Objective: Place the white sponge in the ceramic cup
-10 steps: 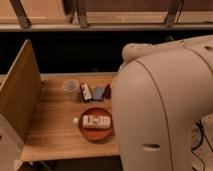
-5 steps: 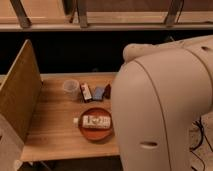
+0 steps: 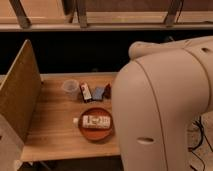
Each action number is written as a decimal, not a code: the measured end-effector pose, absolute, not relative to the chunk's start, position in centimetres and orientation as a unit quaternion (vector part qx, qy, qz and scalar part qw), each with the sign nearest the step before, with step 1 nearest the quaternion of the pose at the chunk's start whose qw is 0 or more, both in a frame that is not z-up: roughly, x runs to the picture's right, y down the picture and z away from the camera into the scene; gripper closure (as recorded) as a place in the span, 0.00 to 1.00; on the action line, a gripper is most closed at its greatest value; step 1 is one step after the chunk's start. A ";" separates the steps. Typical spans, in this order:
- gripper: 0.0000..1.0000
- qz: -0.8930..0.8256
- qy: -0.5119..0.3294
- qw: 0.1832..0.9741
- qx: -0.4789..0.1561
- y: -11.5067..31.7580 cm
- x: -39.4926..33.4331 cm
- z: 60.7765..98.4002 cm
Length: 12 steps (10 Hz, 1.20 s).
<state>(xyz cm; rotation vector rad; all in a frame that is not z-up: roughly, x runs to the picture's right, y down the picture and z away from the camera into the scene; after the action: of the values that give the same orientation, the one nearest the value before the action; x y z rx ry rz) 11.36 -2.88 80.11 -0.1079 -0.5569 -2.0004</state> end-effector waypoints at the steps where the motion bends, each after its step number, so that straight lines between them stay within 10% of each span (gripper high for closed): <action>1: 0.20 -0.832 -0.233 0.502 -0.038 -3.0 9.9 80.9; 12: 0.20 -0.868 -0.224 0.435 0.083 -2.8 -2.4 89.5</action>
<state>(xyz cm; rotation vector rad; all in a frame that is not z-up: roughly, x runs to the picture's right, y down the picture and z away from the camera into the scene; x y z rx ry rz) -2.42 -2.84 89.52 0.2058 -0.5574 -2.1614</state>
